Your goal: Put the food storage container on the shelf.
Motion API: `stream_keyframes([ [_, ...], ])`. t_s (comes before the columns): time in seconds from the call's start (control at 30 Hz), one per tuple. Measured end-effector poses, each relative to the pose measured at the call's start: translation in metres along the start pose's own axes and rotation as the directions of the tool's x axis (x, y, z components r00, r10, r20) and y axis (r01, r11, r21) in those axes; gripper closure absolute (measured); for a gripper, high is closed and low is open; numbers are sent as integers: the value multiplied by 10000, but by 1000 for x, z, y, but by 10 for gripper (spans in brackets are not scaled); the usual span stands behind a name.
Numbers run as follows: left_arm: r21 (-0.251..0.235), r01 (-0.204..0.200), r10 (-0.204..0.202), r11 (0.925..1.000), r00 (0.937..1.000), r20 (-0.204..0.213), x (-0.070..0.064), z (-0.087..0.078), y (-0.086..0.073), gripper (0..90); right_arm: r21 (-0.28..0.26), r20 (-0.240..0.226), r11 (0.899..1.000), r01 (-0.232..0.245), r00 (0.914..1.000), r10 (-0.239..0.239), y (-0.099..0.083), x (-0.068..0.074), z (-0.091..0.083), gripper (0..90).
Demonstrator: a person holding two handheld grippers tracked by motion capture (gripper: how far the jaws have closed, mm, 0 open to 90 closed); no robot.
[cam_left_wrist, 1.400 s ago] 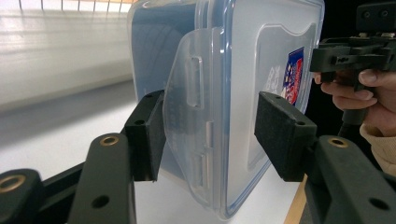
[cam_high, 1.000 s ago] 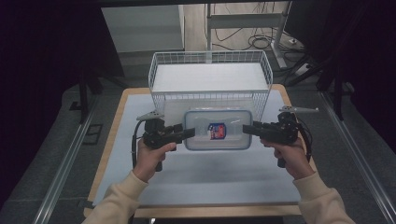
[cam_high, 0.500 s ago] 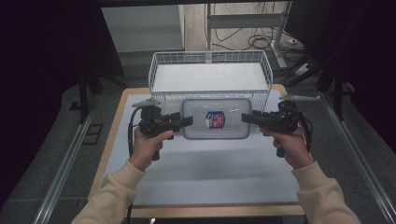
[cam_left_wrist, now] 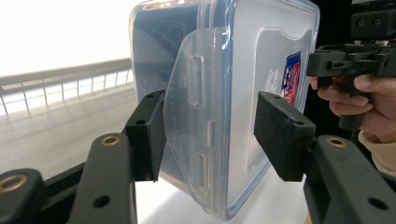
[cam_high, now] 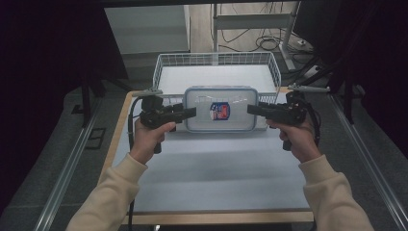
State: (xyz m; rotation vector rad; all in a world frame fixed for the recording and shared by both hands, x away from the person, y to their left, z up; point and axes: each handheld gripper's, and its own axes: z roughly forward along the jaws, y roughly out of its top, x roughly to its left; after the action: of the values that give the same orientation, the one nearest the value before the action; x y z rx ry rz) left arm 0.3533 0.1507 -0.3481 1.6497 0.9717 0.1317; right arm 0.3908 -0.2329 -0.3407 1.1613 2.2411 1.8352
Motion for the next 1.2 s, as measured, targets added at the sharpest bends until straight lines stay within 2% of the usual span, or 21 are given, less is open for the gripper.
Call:
stream_keyframes([
  [0.33,-74,34,-34,10000,10000,20,9,2,15,459,46,42,10000,-3,10000,3,17,-4,7,521],
  [0.77,-403,30,-33,9992,10000,-69,21,5,43,459,75,59,9998,186,9998,-186,53,-11,18,519],
  [0.93,-514,104,-113,9986,9998,-178,30,8,54,458,83,-36,10000,16,10000,-16,67,-19,27,519],
  [1.2,-530,546,-558,9971,9982,-228,48,19,67,459,282,-35,9992,-279,9996,280,86,-37,45,517],
])
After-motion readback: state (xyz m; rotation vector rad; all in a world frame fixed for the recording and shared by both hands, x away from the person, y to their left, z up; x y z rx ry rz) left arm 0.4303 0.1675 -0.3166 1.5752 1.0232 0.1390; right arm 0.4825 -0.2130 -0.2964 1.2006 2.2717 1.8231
